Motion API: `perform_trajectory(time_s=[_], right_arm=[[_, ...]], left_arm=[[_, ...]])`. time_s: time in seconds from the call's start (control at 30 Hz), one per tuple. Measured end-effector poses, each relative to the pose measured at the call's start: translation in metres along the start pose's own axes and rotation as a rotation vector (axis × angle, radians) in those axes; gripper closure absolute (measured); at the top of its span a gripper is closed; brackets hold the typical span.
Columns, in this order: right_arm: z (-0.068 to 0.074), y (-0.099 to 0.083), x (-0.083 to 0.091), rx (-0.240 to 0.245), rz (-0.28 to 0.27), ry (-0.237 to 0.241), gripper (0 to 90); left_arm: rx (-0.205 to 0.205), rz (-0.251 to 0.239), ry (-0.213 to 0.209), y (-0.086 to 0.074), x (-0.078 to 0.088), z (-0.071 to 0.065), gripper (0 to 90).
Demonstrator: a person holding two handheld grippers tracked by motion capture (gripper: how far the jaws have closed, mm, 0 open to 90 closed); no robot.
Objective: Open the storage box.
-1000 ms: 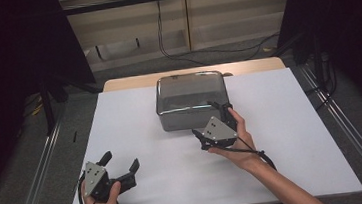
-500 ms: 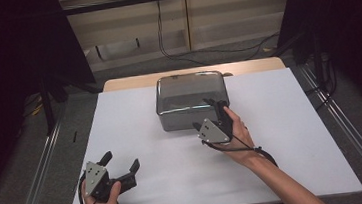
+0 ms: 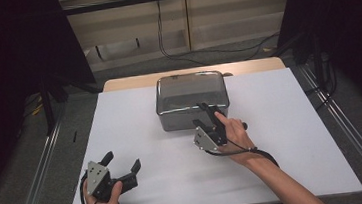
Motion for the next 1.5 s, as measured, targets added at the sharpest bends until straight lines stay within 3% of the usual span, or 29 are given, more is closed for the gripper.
perform_trajectory(time_s=[0.13,0.2,0.37,0.73,0.8,1.33,1.43,1.5], right_arm=[[0.0,0.001,-0.002,0.022,-0.002,-0.003,41.9],[0.004,0.003,-0.002,0.075,0.001,0.001,46.6],[0.008,0.001,-0.006,0.114,0.012,0.005,55.3],[0.014,-0.007,-0.011,0.105,0.04,0.03,67.9],[0.013,-0.004,-0.01,0.128,0.027,0.027,74.0],[0.011,-0.002,-0.01,0.147,0.017,0.028,76.1],[0.011,-0.002,-0.01,0.145,0.017,0.029,76.1],[0.01,-0.002,-0.01,0.145,0.015,0.031,76.0]], left_arm=[[-0.013,-0.002,-0.005,0.001,-0.001,-0.002,3.8],[-0.011,0.002,-0.006,0.0,-0.002,-0.001,3.8],[-0.011,0.002,0.0,0.001,0.0,0.001,3.8],[-0.014,0.001,-0.001,0.001,-0.003,0.0,3.8],[-0.014,0.006,-0.005,0.001,-0.004,0.0,3.8],[-0.011,0.026,0.014,0.002,-0.009,0.008,4.7],[-0.006,0.01,0.008,0.007,-0.012,0.006,4.3],[-0.023,0.003,0.003,0.01,-0.014,0.005,4.4]])
Point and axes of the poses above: each handheld gripper's, and its own axes: x roughly backward along the jaws, y roughly out of its top, z roughly to its left, the point moved 10 cm from there along -x, roughly forward along the jaws, and after that the axes turned 10 degrees about -y, right-handed, at the moved point
